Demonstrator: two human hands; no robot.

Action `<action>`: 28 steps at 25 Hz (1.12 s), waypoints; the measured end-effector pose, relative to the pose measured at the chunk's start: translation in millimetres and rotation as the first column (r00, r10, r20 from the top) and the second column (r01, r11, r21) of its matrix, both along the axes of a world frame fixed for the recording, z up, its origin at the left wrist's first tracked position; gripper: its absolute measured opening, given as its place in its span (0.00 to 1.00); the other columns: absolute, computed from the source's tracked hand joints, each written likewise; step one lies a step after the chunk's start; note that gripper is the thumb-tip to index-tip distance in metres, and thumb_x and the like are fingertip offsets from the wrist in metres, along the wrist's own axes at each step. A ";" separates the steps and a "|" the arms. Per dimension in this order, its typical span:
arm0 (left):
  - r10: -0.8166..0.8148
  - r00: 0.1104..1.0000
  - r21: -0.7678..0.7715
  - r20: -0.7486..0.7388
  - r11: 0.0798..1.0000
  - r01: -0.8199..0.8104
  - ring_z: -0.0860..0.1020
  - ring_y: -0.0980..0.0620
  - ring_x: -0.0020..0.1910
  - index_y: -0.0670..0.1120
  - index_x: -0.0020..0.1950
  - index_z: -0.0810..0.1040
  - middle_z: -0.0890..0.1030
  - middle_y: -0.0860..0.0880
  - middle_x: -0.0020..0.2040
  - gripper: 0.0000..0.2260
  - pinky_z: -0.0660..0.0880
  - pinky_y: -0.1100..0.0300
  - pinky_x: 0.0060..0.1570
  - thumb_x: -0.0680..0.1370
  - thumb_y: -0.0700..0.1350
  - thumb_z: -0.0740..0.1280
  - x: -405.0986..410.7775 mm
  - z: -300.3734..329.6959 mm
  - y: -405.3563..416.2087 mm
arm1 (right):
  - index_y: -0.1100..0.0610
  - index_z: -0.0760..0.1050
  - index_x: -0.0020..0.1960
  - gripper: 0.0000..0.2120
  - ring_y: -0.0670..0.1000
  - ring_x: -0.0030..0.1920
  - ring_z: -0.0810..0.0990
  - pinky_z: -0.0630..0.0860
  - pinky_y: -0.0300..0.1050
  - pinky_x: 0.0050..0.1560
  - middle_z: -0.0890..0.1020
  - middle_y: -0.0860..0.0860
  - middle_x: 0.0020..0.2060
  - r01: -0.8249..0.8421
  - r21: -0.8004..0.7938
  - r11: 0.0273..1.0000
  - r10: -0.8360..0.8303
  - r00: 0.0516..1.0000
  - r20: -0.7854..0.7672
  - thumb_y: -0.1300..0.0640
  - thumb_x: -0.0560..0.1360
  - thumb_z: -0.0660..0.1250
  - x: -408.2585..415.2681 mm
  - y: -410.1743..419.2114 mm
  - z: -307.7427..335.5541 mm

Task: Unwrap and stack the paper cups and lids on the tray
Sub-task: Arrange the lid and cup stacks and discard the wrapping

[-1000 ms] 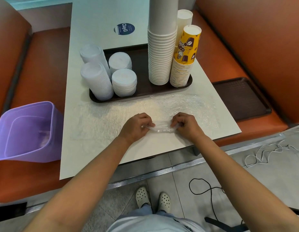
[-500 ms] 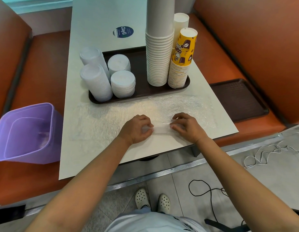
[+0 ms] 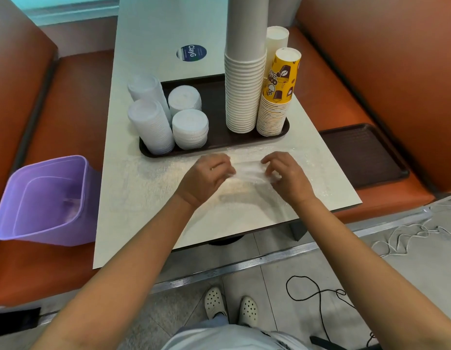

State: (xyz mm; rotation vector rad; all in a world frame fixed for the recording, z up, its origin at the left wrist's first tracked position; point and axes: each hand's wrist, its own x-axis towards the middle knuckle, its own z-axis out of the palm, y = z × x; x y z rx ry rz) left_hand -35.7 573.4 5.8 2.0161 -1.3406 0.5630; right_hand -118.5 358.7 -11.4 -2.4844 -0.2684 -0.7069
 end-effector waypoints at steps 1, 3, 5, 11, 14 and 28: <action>-0.036 0.998 0.066 0.046 0.997 0.033 0.80 0.45 0.43 0.40 0.40 0.80 0.81 0.41 0.42 0.05 0.76 0.55 0.44 0.74 0.39 0.66 -4.1 -11.0 5.0 | 0.61 0.72 0.36 0.06 0.53 0.48 0.72 0.71 0.43 0.46 0.81 0.61 0.42 -0.060 -0.065 0.996 0.060 0.998 0.002 0.71 0.64 0.63 -3.6 0.6 -7.1; -0.105 0.994 0.205 0.027 0.974 0.098 0.81 0.44 0.40 0.42 0.41 0.78 0.82 0.42 0.43 0.03 0.76 0.55 0.45 0.73 0.37 0.65 -12.9 -32.6 13.3 | 0.58 0.70 0.39 0.10 0.53 0.46 0.73 0.70 0.42 0.44 0.81 0.61 0.41 -0.140 -0.115 0.983 0.133 0.989 -0.063 0.70 0.62 0.61 -15.5 5.4 -23.4; -0.125 0.991 0.313 -0.054 0.940 0.135 0.81 0.46 0.37 0.42 0.39 0.79 0.82 0.45 0.41 0.06 0.72 0.56 0.48 0.72 0.36 0.62 -21.1 -46.0 17.0 | 0.60 0.72 0.38 0.14 0.54 0.45 0.75 0.69 0.38 0.44 0.81 0.61 0.40 -0.158 -0.069 0.985 0.142 0.972 -0.188 0.74 0.57 0.64 -28.8 10.3 -33.6; 0.075 0.962 0.244 -0.263 0.970 -0.009 0.79 0.48 0.42 0.43 0.41 0.80 0.82 0.48 0.40 0.09 0.74 0.52 0.48 0.71 0.43 0.61 -30.1 -37.3 16.3 | 0.65 0.77 0.42 0.09 0.56 0.45 0.77 0.69 0.36 0.46 0.80 0.60 0.42 0.025 0.157 0.987 0.023 0.954 -0.300 0.67 0.62 0.71 -42.1 14.7 -26.5; 0.279 0.928 0.283 -0.247 0.937 -0.206 0.79 0.45 0.53 0.46 0.55 0.79 0.82 0.49 0.51 0.14 0.66 0.46 0.57 0.72 0.49 0.65 -23.6 -8.1 -3.8 | 0.65 0.77 0.44 0.07 0.56 0.45 0.78 0.70 0.34 0.46 0.80 0.57 0.43 0.210 0.334 0.919 -0.118 0.954 -0.276 0.72 0.68 0.67 -22.1 20.7 1.6; -0.009 0.890 0.016 -0.455 1.000 0.018 0.79 0.47 0.54 0.40 0.39 0.81 0.83 0.47 0.44 0.04 0.72 0.53 0.60 0.72 0.37 0.68 -6.4 1.7 -22.0 | 0.63 0.79 0.38 0.07 0.56 0.55 0.80 0.75 0.40 0.55 0.82 0.58 0.50 -0.069 0.154 0.986 0.076 0.996 -0.036 0.72 0.62 0.71 -8.4 7.6 5.7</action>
